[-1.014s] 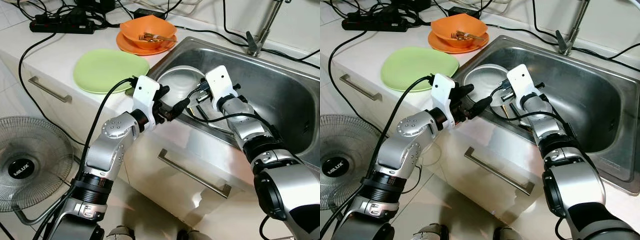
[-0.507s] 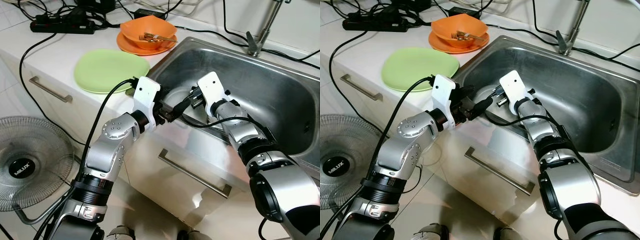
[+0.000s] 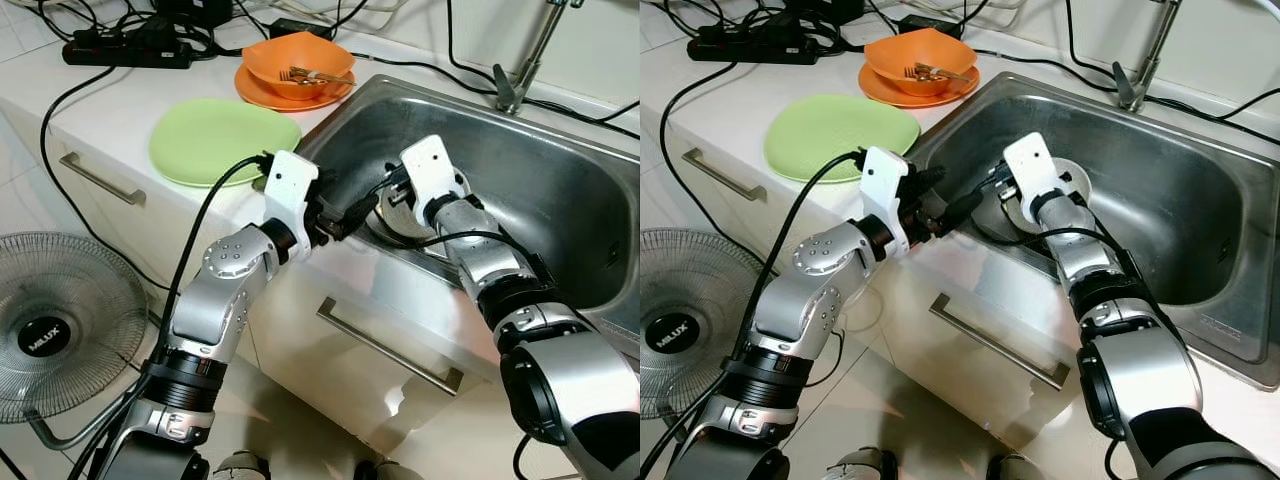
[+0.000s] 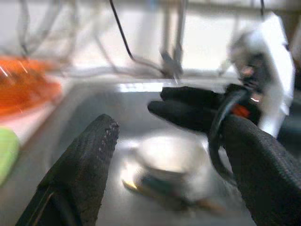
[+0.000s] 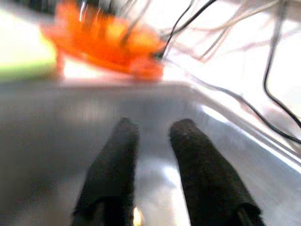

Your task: Kitchen organization

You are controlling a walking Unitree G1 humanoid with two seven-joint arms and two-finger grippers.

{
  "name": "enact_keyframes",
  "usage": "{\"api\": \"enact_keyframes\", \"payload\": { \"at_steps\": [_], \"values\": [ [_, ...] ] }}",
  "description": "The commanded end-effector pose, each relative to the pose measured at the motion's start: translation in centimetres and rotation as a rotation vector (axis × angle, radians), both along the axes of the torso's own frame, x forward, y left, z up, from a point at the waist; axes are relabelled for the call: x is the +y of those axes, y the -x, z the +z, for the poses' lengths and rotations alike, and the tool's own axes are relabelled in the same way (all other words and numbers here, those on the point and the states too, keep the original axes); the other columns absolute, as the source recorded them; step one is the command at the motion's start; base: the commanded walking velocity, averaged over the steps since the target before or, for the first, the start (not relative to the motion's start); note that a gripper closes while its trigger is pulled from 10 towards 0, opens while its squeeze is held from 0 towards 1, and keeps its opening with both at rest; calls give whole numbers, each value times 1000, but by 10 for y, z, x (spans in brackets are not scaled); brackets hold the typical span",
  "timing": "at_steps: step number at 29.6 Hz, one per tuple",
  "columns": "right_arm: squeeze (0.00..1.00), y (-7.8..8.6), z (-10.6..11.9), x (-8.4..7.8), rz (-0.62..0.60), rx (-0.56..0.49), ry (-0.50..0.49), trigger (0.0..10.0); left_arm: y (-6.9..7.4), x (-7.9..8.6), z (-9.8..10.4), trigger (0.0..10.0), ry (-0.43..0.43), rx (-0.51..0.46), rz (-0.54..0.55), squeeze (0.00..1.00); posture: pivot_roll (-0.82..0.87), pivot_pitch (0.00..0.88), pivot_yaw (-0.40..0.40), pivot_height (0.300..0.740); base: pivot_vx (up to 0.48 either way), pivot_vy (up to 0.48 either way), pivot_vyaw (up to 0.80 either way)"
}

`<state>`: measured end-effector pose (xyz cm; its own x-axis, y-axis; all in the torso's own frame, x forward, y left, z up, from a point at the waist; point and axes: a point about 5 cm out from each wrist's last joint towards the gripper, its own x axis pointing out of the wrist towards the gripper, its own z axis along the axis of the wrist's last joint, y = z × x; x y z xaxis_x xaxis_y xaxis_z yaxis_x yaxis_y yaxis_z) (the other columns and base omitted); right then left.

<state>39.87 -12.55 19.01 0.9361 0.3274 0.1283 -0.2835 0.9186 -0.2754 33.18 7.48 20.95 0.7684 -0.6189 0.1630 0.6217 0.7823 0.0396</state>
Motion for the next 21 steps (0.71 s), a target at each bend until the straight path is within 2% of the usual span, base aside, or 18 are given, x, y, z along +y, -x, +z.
{"api": "enact_keyframes", "payload": {
  "at_steps": [1,3,4,5,6,7,9,11,14,15,16,17,21],
  "values": [
    [0,3,11,0,39,-65,-95,10000,-6,18,10,10000,28,-58,149,0,100,80,-26,740,0,0,0],
    [0,4,13,2,54,-76,-126,10000,-6,20,11,10000,35,-74,180,0,100,80,-26,740,0,0,0],
    [0,7,11,5,83,-76,-155,10000,-10,29,18,10000,36,-93,226,0,104,83,-26,740,0,0,0],
    [0,7,11,5,83,-76,-155,10000,-10,29,18,10000,36,-93,226,0,104,83,-26,740,0,0,0],
    [0,10,7,8,108,-64,-184,10000,-14,41,24,10000,37,-107,284,0,105,84,-25,740,0,0,0],
    [0,10,7,8,108,-64,-184,10000,-14,41,24,10000,37,-107,284,0,105,84,-25,740,0,0,0],
    [0,17,-3,12,136,-43,-211,10000,-20,61,30,10000,23,-118,383,0,107,86,-24,740,0,0,0],
    [0,17,-3,12,136,-43,-211,10000,-20,61,30,10000,23,-118,383,0,107,86,-24,740,0,0,0],
    [0,23,-11,11,143,-23,-226,10000,-23,80,28,10000,-18,-111,472,0,105,90,-21,740,0,0,0],
    [0,23,-11,11,143,-23,-226,10000,-23,80,28,10000,-18,-111,472,0,105,90,-21,740,0,0,0],
    [0,26,-13,9,144,-19,-233,10000,-26,95,28,10000,-38,-98,544,0,101,93,-19,740,0,0,0],
    [0,26,-13,9,144,-19,-233,10000,-26,95,28,10000,-38,-98,544,0,101,93,-19,740,0,0,0],
    [0,28,-14,8,142,-11,-236,10000,-30,115,28,10000,-59,-78,649,0,101,95,-18,740,0,0,0]
  ]
}}
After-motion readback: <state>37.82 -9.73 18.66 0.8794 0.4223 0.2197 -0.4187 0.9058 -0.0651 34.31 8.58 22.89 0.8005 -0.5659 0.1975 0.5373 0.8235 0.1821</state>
